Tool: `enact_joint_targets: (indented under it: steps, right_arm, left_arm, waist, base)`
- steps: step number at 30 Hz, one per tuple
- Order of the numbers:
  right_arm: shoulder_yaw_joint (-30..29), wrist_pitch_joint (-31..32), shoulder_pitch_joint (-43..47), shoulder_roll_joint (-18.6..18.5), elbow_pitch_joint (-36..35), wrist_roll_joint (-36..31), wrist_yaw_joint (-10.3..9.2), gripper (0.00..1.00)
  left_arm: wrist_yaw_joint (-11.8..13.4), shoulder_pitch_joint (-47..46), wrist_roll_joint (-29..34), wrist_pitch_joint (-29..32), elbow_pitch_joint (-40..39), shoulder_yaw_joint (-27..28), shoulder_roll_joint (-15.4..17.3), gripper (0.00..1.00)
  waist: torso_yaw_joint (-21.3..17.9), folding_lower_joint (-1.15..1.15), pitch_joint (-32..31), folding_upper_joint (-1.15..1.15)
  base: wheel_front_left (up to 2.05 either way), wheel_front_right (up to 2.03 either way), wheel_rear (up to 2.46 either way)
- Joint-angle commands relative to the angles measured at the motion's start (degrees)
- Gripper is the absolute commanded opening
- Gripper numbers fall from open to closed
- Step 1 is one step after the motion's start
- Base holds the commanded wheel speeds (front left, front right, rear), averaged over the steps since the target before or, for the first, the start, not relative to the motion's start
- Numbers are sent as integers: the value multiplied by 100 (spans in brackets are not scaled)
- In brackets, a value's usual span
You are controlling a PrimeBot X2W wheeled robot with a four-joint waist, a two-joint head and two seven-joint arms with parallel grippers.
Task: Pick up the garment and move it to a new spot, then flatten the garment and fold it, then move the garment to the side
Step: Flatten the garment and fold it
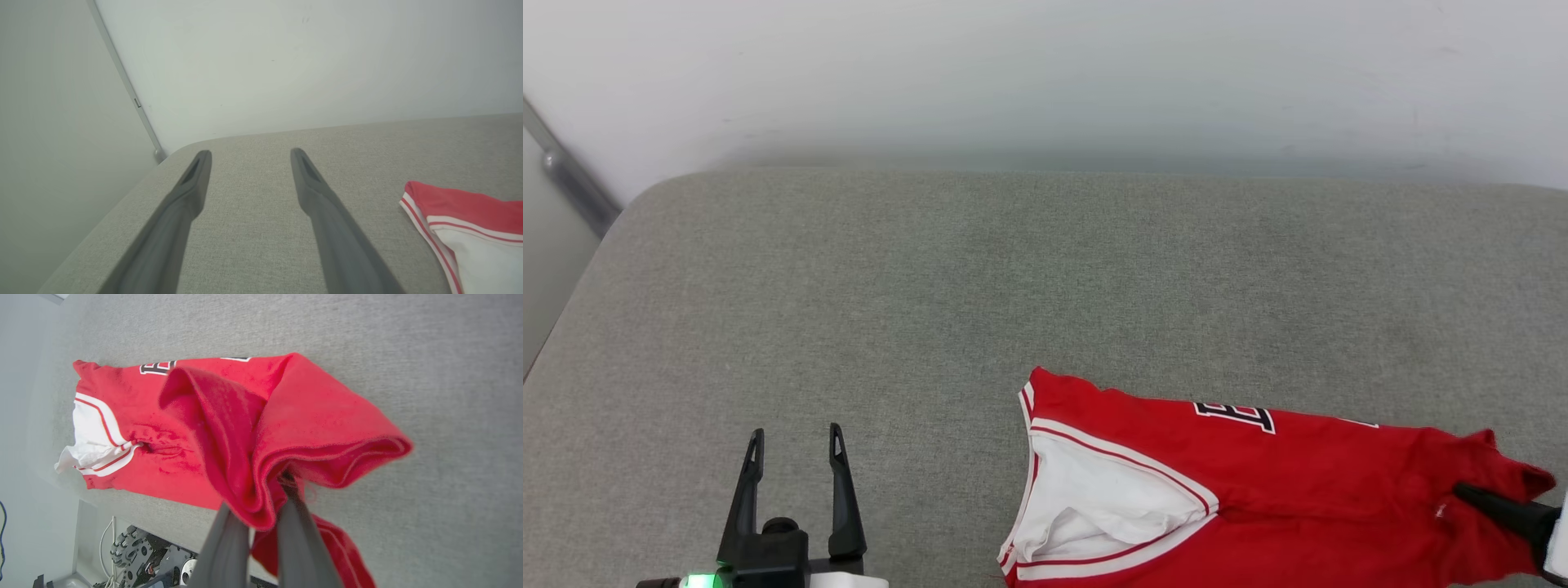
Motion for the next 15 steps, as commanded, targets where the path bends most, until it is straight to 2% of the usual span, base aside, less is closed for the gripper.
enact_joint_targets:
  steps: [1,8,15]
  right_arm:
    - [-7,41,27,92,-210,-16,-2,0]
    - [224,553,-312,603,-1304,-477,-2,0]
    - [930,1158,-1170,1344,-1580,-1306,-2,0]
  left_arm:
    - [-38,59,42,-15,-4,26,-22,100]
    - [-176,3,57,-15,32,89,-129,100]
    - [-292,-148,82,-15,59,159,-220,100]
  waist:
    - [22,0,-10,0]
    - [96,0,47,0]
    - [142,0,229,0]
  base:
    - [0,0,0]
    - [0,0,0]
    - [0,0,0]
